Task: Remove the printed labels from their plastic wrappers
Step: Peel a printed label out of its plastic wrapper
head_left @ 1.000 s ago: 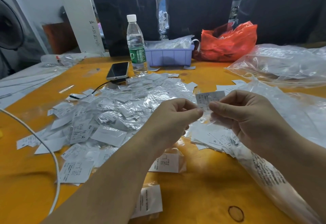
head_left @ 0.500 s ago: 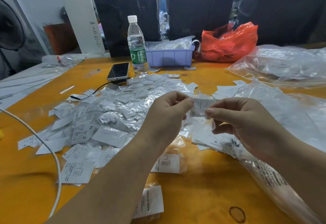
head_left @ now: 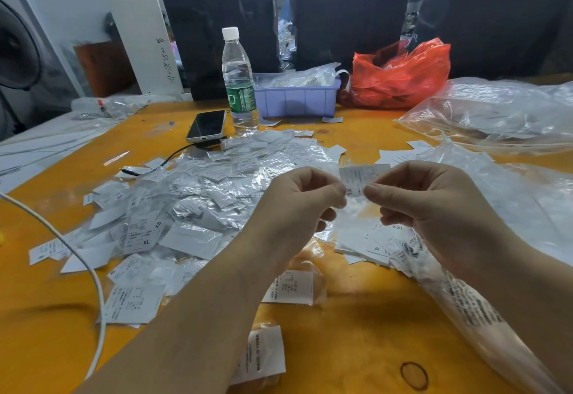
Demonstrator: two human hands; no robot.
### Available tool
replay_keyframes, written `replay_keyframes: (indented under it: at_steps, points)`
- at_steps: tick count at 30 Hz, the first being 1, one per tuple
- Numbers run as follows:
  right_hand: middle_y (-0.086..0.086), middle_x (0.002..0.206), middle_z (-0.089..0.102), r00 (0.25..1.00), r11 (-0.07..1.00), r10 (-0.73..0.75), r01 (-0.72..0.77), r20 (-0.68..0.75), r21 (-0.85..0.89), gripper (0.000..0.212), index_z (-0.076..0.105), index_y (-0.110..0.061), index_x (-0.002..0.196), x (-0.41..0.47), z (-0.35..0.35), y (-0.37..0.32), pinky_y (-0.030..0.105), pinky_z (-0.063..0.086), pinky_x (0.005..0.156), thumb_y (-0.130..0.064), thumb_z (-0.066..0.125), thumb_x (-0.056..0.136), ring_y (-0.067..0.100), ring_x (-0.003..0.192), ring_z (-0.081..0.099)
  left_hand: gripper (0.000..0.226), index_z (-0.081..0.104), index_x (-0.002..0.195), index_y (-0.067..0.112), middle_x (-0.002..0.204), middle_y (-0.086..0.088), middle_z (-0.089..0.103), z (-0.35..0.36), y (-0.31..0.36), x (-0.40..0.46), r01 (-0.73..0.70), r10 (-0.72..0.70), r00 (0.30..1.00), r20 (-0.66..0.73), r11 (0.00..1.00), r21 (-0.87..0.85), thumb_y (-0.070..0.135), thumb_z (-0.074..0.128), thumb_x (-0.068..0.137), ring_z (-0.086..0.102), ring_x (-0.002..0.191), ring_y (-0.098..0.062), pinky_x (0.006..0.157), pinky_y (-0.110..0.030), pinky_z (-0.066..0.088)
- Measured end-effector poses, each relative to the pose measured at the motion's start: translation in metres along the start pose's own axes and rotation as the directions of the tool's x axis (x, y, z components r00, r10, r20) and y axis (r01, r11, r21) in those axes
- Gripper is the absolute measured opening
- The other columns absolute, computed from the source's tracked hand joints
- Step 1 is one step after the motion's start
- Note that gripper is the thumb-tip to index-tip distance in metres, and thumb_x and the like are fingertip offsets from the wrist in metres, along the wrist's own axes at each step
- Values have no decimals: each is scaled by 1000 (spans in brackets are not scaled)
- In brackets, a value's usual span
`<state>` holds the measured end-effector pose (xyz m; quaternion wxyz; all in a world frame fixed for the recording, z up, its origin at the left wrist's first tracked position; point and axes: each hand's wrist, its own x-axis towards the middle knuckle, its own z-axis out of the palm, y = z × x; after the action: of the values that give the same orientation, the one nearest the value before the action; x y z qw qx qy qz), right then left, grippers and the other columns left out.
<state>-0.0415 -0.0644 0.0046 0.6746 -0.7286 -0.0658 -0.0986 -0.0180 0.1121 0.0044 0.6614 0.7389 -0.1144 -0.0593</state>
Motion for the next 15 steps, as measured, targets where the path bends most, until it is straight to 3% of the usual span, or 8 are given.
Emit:
replay_keyframes:
  at_steps: [3,6,9,13,15]
  points:
    - [2,64,65,1000,999,-9,9,-10,31,24,72,-16,67,0,-2,0,28,54,58,-33,80,54,16,58,60,7,68,87,16,70,6,67,-3,0,1,-32,34,999,-42,998,60,17,64,92,59,61,-3,58,-16,49]
    - [-1,63,64,997,997,-50,53,-67,48,10,69,-16,71,2,-4,1,26,54,56,-11,77,74,13,56,59,10,70,86,21,72,6,66,-5,-1,1,-78,95,993,-73,974,211,22,63,92,57,60,1,55,-16,48]
    - [-6,63,65,983,993,-103,110,-152,41,21,67,-20,76,5,-6,2,25,54,55,0,70,83,11,54,59,9,70,86,24,80,-2,69,-3,-2,-1,-113,134,990,-51,948,298,26,63,92,59,65,-4,61,-21,50]
    - [-8,69,65,982,985,-142,152,-126,82,24,68,-22,78,5,-8,2,25,52,53,1,68,84,11,54,58,8,70,87,23,82,-4,70,0,0,-3,-128,137,991,-7,939,319,25,64,92,62,72,-18,62,-25,50]
    - [-9,71,65,986,983,-145,153,-81,105,26,70,-24,76,5,-7,3,25,52,53,1,69,82,12,53,58,7,70,87,24,80,-2,70,-1,0,-3,-118,123,992,5,945,304,26,65,92,61,67,-14,61,-25,50]
